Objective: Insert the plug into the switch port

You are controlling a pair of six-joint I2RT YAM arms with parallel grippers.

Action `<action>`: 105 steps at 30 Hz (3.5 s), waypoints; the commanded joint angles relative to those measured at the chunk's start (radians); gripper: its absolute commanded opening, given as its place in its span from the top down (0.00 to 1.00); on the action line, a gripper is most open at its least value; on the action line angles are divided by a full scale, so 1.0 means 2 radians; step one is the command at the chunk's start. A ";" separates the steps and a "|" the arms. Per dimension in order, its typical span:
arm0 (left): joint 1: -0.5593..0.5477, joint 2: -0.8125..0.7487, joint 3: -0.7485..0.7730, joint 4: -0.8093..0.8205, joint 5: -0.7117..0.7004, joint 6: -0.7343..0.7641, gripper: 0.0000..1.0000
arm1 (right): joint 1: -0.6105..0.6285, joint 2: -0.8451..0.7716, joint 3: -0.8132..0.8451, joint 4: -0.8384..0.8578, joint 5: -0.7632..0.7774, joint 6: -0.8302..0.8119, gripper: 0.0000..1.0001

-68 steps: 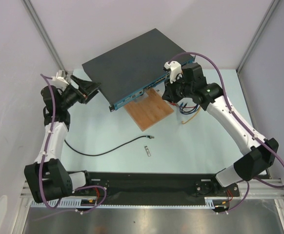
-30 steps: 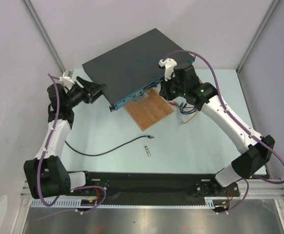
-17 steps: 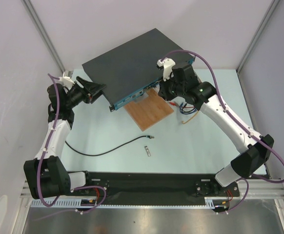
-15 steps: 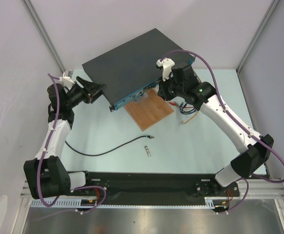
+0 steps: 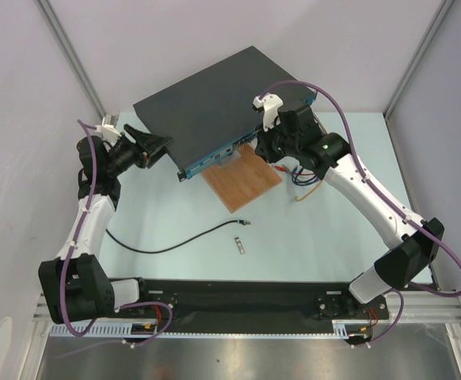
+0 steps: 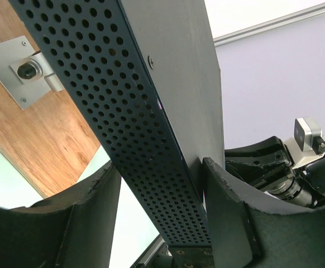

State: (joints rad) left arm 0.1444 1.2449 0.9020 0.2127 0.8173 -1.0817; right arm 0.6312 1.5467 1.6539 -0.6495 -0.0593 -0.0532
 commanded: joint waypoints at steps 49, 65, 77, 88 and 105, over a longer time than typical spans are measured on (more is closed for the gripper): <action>-0.018 0.010 0.005 -0.009 -0.004 0.030 1.00 | -0.018 0.057 0.063 0.155 -0.082 -0.025 0.86; -0.018 0.000 0.000 -0.011 -0.001 0.034 1.00 | -0.041 -0.038 -0.024 0.074 -0.106 -0.062 0.45; -0.017 0.000 -0.002 -0.006 -0.001 0.030 1.00 | -0.046 0.003 -0.002 0.059 -0.102 -0.046 0.72; -0.017 -0.003 -0.012 -0.002 -0.001 0.031 1.00 | -0.046 0.020 0.006 0.091 -0.107 -0.025 0.73; -0.017 0.006 -0.008 -0.001 0.002 0.030 1.00 | -0.046 0.042 0.005 0.168 -0.095 0.062 0.76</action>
State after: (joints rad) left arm 0.1429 1.2430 0.8974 0.2165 0.8158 -1.0821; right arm 0.5392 1.6123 1.6310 -0.4747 -0.2764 0.0166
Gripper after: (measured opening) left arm 0.604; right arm 0.238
